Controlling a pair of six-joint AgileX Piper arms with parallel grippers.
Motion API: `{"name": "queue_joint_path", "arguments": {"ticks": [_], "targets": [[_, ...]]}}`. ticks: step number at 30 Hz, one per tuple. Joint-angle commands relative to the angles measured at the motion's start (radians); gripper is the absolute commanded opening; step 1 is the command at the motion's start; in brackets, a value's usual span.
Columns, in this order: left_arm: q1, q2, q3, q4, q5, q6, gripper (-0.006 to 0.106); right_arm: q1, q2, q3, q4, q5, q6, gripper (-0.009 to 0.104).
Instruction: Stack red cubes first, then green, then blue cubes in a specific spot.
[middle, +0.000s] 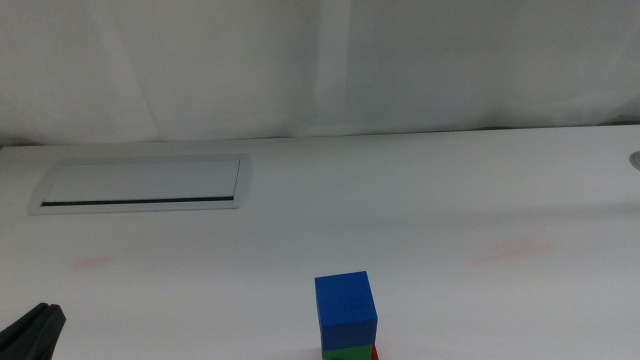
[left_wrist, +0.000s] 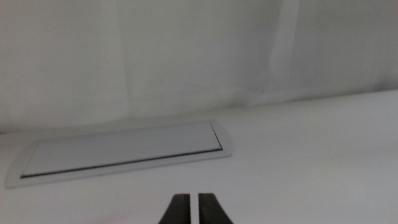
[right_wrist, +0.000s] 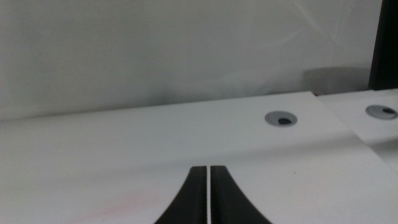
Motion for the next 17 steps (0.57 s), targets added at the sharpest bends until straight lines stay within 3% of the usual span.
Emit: {"name": "queue_joint_path", "arguments": {"ticks": [1,17], "targets": [[-0.009,-0.004,0.039,-0.007,-0.026,-0.01,-0.002,-0.007,0.002,0.051,-0.012,-0.06,-0.01,-0.002],[-0.009,-0.004,0.039,0.002,-0.037,-0.035,-0.002,-0.007,0.002,0.048,-0.017,-0.044,-0.003,-0.002]]}}
